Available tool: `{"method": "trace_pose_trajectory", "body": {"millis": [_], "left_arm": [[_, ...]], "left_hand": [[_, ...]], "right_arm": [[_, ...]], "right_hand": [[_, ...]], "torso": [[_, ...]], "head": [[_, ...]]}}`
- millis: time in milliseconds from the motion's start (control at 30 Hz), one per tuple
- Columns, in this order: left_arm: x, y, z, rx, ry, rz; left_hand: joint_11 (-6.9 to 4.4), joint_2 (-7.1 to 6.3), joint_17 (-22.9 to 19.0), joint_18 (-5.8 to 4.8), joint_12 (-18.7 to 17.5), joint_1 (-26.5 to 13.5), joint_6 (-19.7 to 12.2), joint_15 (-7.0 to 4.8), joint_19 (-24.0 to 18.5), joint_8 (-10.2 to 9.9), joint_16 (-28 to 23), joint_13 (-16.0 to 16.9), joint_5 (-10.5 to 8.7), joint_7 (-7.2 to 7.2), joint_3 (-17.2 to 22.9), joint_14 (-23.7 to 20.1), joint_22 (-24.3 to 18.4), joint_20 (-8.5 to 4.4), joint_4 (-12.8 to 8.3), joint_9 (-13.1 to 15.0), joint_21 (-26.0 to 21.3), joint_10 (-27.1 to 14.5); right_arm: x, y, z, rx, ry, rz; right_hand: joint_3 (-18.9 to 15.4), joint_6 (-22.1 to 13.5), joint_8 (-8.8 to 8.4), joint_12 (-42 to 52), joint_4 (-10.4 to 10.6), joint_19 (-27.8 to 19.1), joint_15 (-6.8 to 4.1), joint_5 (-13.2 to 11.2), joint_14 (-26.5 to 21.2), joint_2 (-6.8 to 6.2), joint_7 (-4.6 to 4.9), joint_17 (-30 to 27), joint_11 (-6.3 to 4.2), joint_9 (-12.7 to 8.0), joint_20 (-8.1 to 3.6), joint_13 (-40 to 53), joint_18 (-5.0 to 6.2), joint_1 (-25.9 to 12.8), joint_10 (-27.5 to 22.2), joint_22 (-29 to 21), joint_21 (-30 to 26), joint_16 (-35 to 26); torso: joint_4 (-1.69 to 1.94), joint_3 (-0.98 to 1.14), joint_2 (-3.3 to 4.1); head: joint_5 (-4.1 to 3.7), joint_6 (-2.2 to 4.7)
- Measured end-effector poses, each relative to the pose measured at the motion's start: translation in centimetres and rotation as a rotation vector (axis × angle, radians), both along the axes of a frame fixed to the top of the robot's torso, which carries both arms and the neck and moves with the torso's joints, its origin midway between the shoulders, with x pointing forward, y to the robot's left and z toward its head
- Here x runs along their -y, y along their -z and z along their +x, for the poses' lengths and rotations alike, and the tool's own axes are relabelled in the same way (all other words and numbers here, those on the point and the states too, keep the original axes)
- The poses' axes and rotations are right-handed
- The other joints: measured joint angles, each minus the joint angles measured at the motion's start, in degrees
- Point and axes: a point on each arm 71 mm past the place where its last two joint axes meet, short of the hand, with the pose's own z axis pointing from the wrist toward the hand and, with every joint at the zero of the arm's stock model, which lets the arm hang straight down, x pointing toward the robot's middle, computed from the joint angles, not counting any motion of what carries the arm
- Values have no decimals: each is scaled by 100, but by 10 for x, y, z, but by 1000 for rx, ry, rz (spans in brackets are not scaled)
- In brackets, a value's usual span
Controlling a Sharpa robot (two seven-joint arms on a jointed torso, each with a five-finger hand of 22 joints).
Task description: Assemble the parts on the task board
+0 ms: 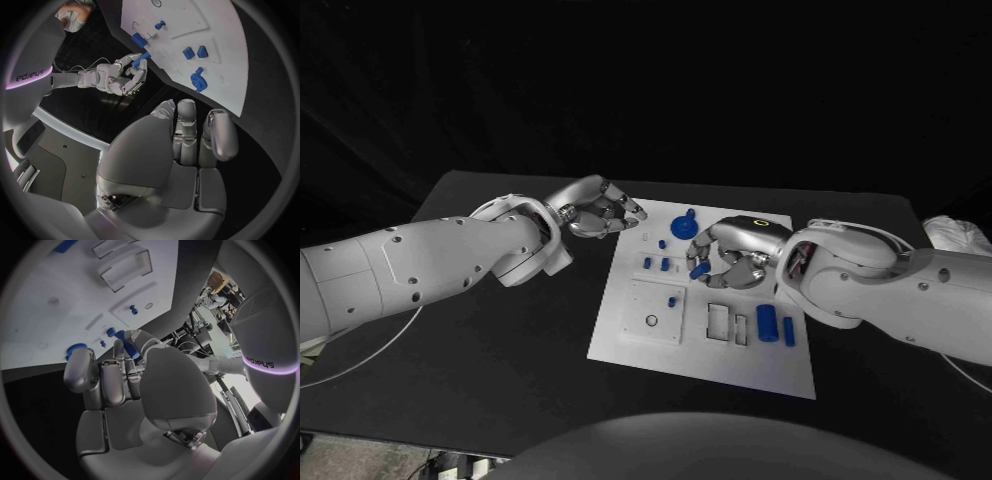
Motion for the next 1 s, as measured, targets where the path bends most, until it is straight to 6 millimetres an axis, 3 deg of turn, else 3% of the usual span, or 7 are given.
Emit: {"method": "trace_pose_trajectory", "body": {"millis": [167,233,467,700,1000], "left_arm": [[2,1,0,-2,5,0],[2,1,0,-2,5,0],[3,1,0,-3,5,1],[5,1,1,-2,7,1],[5,1,1,-2,6,2]], "left_hand": [[0,0,0,0,0,0,0,-21,0,0,0,0,0,0,0,-21,0,0,0,0,0,0],[0,0,0,0,0,0,0,-21,0,0,0,0,0,0,0,-21,0,0,0,0,0,0],[0,0,1,0,0,0,0,-21,0,0,0,0,0,0,25,-21,0,0,-6,0,0,0],[0,0,-2,1,0,0,0,-21,0,0,0,0,0,0,32,-21,0,0,0,-1,0,0],[0,0,-9,0,0,0,-22,-21,0,0,0,0,0,21,31,-21,0,0,0,-1,0,0]], "right_arm": [[-30,6,-6,-42,-68,-26],[-40,9,-9,-54,-90,-37],[-64,14,-14,-69,-141,-70],[-73,23,-18,-72,-157,-110],[-76,34,-23,-70,-168,-160]], "right_hand": [[16,-29,-5,-30,-15,-22,0,-1,0,-9,10,-36,7,22,22,-2,0,-9,7,0,-44,-28],[17,-30,-37,-30,-16,-22,0,-1,0,-22,9,-42,9,173,22,-2,0,-23,8,0,-44,-31],[17,-40,-49,-55,-16,-43,0,-1,0,-22,1,-57,36,213,1,-1,1,-23,-5,-1,-76,-31],[40,-58,-82,-74,-39,-64,22,-1,-22,-45,17,-59,37,208,22,-11,0,-45,-5,-1,-99,-31],[55,-86,-114,-103,-47,-63,22,-1,-22,-74,27,-82,59,191,23,-17,1,-74,-23,-2,-99,-54]], "torso": [[17,3,-3],[20,7,-5],[31,7,-10],[28,-1,-10],[14,6,-13]], "head": [[41,0],[62,0],[108,0],[89,0],[151,0]]}}
